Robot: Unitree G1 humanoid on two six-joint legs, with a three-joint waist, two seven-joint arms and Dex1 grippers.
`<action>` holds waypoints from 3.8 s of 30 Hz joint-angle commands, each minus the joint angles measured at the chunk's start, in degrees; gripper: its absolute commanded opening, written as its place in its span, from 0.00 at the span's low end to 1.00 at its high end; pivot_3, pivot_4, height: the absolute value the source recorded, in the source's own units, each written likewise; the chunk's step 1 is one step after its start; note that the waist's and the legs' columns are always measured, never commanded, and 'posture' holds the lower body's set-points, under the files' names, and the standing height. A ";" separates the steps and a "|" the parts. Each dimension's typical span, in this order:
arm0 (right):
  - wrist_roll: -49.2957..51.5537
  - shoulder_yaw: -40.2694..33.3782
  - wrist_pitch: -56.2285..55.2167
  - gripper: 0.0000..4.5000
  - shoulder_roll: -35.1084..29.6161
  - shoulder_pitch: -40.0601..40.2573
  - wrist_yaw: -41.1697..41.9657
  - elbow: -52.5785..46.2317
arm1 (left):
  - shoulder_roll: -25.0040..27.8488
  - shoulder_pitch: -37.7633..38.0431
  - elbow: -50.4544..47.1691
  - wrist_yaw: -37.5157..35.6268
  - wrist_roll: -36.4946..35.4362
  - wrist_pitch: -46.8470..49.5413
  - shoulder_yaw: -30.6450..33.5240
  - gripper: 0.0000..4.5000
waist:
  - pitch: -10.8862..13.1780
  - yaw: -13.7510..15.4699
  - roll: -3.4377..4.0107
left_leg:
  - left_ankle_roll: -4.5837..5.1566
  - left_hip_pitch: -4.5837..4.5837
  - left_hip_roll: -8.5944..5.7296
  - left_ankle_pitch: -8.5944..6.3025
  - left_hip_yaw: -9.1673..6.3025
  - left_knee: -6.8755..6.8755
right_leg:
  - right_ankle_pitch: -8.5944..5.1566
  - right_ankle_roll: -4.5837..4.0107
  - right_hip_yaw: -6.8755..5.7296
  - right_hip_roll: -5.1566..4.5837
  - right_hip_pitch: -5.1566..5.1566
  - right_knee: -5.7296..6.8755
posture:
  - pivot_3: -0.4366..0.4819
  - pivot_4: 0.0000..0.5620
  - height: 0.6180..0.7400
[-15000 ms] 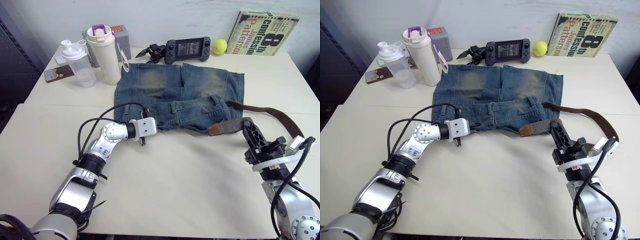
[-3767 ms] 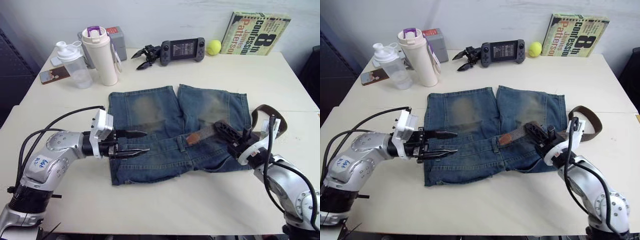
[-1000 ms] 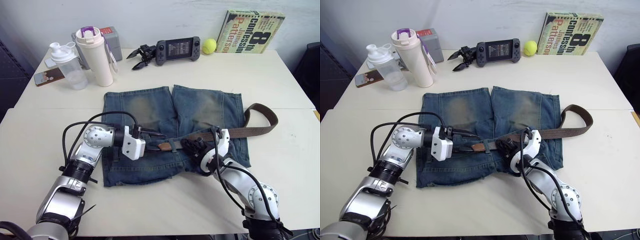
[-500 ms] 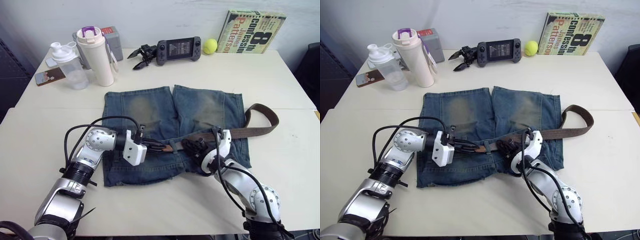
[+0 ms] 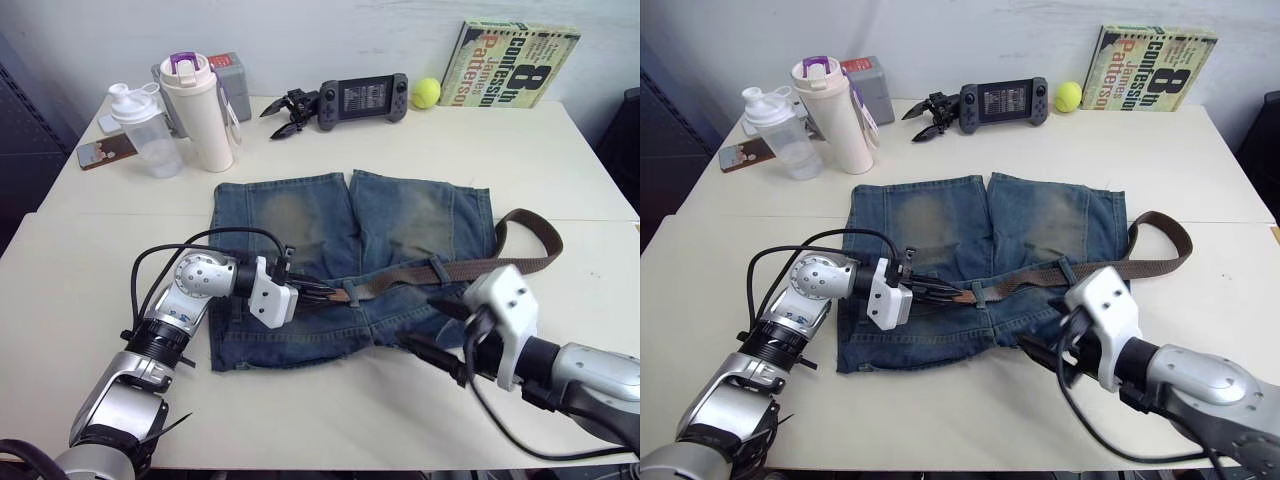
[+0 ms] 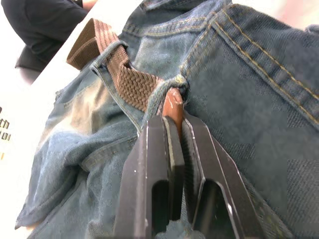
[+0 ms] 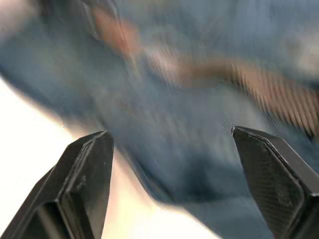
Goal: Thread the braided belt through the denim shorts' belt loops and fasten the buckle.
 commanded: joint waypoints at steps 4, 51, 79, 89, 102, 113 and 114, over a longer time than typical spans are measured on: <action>-34.55 19.27 -10.27 0.89 -1.97 -3.49 4.32 -1.65 | -0.09 -0.95 -1.31 0.41 -0.63 0.09 0.16 0.00 | 0.00 0.27 -0.01 | 0.01 -0.03 -0.02 -0.01 0.03 0.02 | 0.00 0.00 0.00 -0.07 -0.07 0.00 | 0.48 0.27 0.99; -68.11 9.47 -8.71 0.01 16.62 -5.29 15.56 19.32 | 8.76 6.56 -14.19 -3.60 -10.12 2.26 2.55 0.00 | -0.04 0.99 -0.08 | 0.17 0.07 -0.05 -0.10 0.14 0.63 | 0.00 0.01 0.03 -0.12 0.06 0.44 | 0.48 0.27 0.99; -46.81 -16.29 12.43 0.80 21.63 -11.61 38.92 6.16 | 11.23 15.47 -22.01 0.30 -11.18 4.72 9.23 0.00 | -0.02 0.18 -0.05 | 0.17 0.14 -0.10 -0.11 0.13 0.67 | 0.00 0.02 0.08 -0.12 0.11 0.55 | 0.48 0.27 0.99; 47.58 -18.29 23.38 0.80 37.61 -18.07 -4.55 11.84 | 9.91 21.85 -25.17 6.50 -9.11 -4.00 13.41 0.00 | 0.00 0.08 -0.01 | 0.17 0.10 0.08 -0.11 0.02 0.55 | 0.01 0.02 -0.07 -0.01 0.18 0.37 | 0.48 0.27 0.99; 62.35 18.97 -27.48 0.80 58.47 -10.00 -60.64 4.54 | 10.87 24.68 -27.47 9.71 -5.69 -7.02 12.53 0.00 | -0.13 -1.83 -0.29 | 0.45 -0.23 0.03 -0.26 -0.12 0.89 | 0.17 0.44 -0.25 -0.28 0.31 0.13 | 0.48 0.27 0.99; 62.35 14.37 -23.61 0.68 57.85 -9.64 -60.04 8.35 | 11.54 23.62 -26.79 10.98 -4.52 -7.05 11.77 0.00 | -0.11 -1.50 -0.25 | 0.31 -0.14 0.05 -0.18 -0.09 0.68 | 0.17 0.43 -0.23 -0.27 0.26 0.15 | 0.48 0.27 0.99; 62.35 14.11 -23.35 0.62 57.82 -9.67 -59.92 8.55 | 11.57 23.53 -26.68 11.05 -4.52 -7.12 11.66 0.00 | -0.11 -1.48 -0.25 | 0.31 -0.14 0.05 -0.18 -0.08 0.68 | 0.17 0.43 -0.23 -0.27 0.26 0.15 | 0.48 0.27 0.99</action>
